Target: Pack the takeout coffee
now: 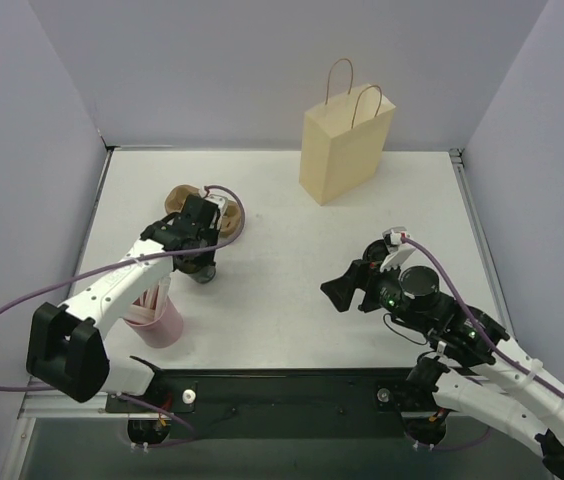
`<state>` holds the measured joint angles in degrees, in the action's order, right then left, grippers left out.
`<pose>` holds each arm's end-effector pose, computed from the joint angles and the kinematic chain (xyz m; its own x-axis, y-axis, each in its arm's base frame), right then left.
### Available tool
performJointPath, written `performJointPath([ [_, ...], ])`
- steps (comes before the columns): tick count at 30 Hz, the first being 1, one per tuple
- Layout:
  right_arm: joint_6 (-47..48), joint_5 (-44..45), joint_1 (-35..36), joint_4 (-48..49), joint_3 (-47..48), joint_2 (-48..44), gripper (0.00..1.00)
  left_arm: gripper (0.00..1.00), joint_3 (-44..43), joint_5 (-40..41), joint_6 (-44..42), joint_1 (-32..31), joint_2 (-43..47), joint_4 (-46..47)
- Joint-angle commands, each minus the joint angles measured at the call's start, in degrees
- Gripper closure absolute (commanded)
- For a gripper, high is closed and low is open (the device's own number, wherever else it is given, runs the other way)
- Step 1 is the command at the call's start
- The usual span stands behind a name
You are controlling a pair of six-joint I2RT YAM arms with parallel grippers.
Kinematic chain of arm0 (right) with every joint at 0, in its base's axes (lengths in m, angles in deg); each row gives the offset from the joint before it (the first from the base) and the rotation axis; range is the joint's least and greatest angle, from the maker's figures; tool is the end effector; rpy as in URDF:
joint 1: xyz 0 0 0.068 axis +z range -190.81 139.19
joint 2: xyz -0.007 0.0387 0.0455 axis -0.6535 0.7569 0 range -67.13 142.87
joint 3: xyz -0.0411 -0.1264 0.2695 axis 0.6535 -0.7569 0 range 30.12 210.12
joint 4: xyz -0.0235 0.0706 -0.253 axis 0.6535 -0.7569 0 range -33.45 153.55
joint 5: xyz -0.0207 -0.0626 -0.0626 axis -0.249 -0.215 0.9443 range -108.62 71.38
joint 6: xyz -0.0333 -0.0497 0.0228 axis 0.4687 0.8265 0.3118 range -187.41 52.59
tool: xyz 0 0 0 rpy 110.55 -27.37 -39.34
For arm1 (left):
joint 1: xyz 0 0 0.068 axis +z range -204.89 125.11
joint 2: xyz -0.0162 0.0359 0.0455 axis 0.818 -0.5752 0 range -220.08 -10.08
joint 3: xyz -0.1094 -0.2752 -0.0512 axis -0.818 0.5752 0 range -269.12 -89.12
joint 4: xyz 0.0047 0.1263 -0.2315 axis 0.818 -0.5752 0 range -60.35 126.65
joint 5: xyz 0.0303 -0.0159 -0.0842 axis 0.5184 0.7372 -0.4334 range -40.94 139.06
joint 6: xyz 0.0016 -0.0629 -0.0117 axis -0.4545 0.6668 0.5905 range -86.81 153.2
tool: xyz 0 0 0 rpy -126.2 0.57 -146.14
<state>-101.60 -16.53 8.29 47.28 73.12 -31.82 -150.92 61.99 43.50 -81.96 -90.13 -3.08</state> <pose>0.0935 0.1051 0.3567 -0.4919 0.2899 -0.8210 -0.5505 0.6270 0.5512 0.2616 -0.1214 0.2775 -0.8032 0.2147 -0.5557 0.1973 0.9760 0.0918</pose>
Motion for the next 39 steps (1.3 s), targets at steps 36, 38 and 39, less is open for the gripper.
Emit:
performJointPath([
  [36,-30.7,-15.4,1.2,55.0,9.6,58.0,0.67,1.0,12.4,-28.7,4.8,-0.4,18.5,13.4],
  [38,-30.8,-15.4,1.4,55.1,9.7,58.5,0.69,1.0,12.4,-28.6,4.8,-0.4,18.5,13.4],
  [39,-30.9,-15.3,1.4,55.1,9.8,58.9,0.7,1.0,12.5,-28.5,4.9,-0.4,18.4,13.4],
])
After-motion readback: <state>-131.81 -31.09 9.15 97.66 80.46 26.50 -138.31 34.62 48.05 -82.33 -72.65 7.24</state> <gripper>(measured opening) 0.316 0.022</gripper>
